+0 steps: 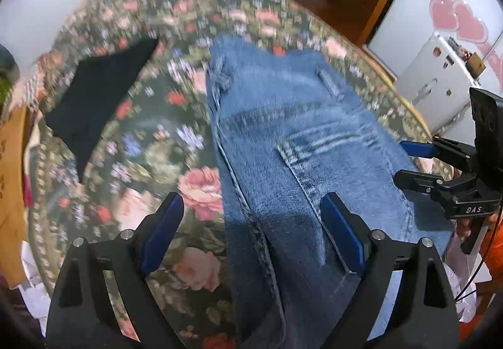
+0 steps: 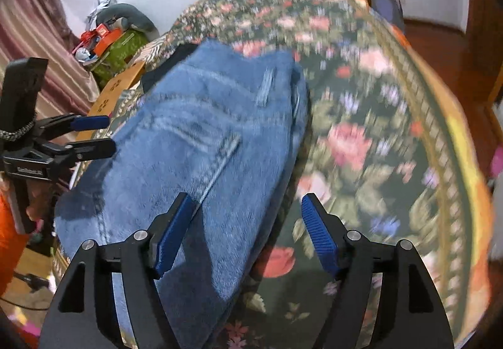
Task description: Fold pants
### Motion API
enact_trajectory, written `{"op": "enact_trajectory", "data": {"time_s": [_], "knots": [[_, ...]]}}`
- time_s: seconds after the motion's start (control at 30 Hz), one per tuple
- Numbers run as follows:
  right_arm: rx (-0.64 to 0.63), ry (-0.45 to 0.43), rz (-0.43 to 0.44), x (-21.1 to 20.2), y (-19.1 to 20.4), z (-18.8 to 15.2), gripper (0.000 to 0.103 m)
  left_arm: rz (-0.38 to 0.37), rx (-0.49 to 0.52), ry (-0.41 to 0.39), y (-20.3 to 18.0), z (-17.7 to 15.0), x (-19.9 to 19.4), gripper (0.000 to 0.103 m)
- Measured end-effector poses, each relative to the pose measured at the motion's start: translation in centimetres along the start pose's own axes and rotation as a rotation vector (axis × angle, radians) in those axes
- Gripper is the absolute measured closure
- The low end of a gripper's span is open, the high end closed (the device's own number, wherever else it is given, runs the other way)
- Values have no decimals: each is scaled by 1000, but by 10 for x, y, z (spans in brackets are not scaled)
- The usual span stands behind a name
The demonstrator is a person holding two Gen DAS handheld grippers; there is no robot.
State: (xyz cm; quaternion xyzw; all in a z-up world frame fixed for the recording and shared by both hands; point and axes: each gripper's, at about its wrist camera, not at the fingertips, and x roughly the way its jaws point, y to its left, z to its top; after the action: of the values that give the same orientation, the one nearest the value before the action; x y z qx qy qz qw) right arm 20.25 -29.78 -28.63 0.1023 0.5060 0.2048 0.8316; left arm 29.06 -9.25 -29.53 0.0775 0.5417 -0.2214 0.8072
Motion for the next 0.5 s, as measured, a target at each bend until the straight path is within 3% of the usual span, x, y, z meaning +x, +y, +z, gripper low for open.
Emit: {"op": "enact_trajectory", "data": {"time_s": [0.03, 0.1, 0.4, 0.5], "knots": [[16, 4, 5, 4, -2, -2, 26, -17, -16, 12, 1, 1, 5, 13], [48, 19, 37, 14, -10, 0, 23, -54, -45, 30, 3, 6, 12, 13], [72, 93, 180, 40, -14, 20, 20, -181, -84, 130, 6, 30, 46, 13], [78, 97, 213, 48, -14, 28, 23, -196, -100, 122, 8, 33, 49, 19]]}}
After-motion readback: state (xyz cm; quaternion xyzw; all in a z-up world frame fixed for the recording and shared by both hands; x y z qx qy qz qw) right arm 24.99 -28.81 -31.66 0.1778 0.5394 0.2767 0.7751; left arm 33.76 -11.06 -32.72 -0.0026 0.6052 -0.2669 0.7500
